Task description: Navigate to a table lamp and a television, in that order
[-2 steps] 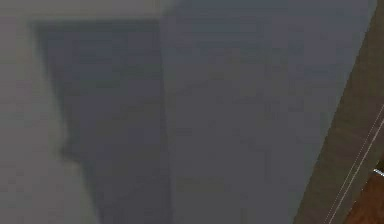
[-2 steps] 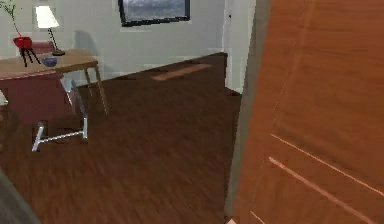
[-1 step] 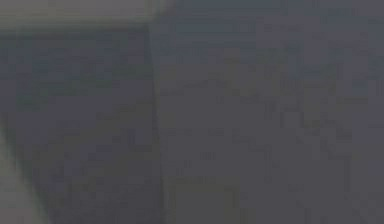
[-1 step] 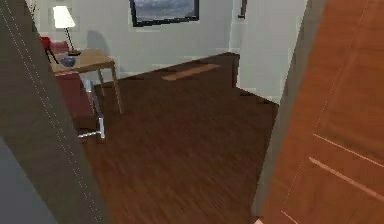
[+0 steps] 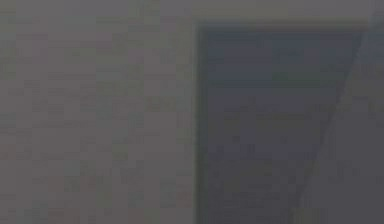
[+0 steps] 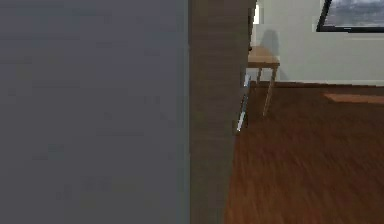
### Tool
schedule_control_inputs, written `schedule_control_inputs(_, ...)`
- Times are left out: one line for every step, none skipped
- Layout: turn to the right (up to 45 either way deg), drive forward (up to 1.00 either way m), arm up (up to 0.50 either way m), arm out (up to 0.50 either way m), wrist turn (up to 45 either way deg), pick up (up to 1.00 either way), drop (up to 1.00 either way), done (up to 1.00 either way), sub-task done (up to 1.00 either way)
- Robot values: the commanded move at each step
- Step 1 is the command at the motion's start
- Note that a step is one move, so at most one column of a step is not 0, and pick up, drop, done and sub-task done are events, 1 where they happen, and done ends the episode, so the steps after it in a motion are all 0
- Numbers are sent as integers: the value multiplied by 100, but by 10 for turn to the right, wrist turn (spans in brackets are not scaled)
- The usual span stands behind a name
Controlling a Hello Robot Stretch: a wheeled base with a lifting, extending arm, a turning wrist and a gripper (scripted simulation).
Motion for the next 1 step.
schedule_control_inputs(-450, 0, 0, 0, 0, 0, 0, 0, 0)
